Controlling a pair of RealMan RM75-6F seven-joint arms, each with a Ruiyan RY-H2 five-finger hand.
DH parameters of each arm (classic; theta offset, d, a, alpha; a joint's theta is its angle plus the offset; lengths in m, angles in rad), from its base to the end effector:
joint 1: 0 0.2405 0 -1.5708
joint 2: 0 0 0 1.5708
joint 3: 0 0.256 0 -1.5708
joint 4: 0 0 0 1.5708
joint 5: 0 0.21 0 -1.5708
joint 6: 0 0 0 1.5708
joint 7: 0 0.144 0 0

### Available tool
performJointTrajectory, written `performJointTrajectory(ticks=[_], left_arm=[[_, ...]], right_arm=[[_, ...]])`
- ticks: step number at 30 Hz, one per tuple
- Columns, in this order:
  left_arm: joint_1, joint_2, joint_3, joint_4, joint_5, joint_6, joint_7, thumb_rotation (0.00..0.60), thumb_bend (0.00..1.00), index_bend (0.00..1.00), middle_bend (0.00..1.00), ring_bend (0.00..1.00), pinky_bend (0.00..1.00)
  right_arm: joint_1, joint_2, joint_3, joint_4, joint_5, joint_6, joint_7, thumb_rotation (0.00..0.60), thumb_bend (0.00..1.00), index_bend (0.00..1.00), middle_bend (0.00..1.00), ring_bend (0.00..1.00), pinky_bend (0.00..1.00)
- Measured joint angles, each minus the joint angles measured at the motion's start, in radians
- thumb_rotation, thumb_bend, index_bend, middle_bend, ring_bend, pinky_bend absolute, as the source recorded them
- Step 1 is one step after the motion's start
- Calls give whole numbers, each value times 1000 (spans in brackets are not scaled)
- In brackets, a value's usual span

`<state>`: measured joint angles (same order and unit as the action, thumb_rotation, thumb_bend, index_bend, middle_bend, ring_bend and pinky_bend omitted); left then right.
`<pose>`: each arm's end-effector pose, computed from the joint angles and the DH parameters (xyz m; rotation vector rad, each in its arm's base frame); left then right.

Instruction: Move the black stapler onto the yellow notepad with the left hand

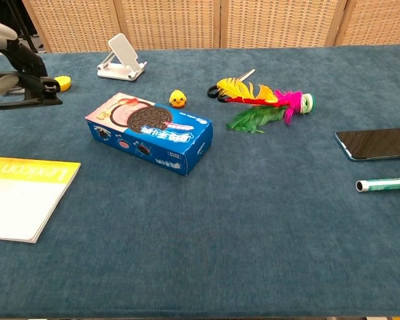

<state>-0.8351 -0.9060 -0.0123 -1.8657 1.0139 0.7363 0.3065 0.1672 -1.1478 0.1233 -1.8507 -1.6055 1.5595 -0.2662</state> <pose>-0.1799 0.3268 0.1224 -2.0118 -0.9166 -0.5287 -0.2194 -0.2071 0.1529 1.4227 -0.6909 1.1257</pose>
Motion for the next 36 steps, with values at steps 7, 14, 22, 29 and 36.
performJointTrajectory(ticks=[7,14,22,29,36], left_arm=[[65,100,66,-118,62,45,44,600,701,564,430,222,201],[130,120,112,-163,118,88,94,600,701,563,430,222,201],[162,68,144,-149,141,105,169,600,701,564,430,222,201],[181,-12,159,-82,112,113,232,600,703,565,430,222,201],[187,-39,164,-43,94,120,266,600,702,565,430,222,201]], right_arm=[[-25,39,-7,-43,-39,41,1,600,208,257,28,0,30],[-56,80,-18,-86,-84,85,6,600,208,257,28,0,30],[-83,114,-23,-109,-109,119,18,600,208,257,28,0,30],[-96,128,-19,-108,-111,128,29,600,208,257,28,0,30],[-100,131,-17,-106,-114,128,33,600,208,257,28,0,30]])
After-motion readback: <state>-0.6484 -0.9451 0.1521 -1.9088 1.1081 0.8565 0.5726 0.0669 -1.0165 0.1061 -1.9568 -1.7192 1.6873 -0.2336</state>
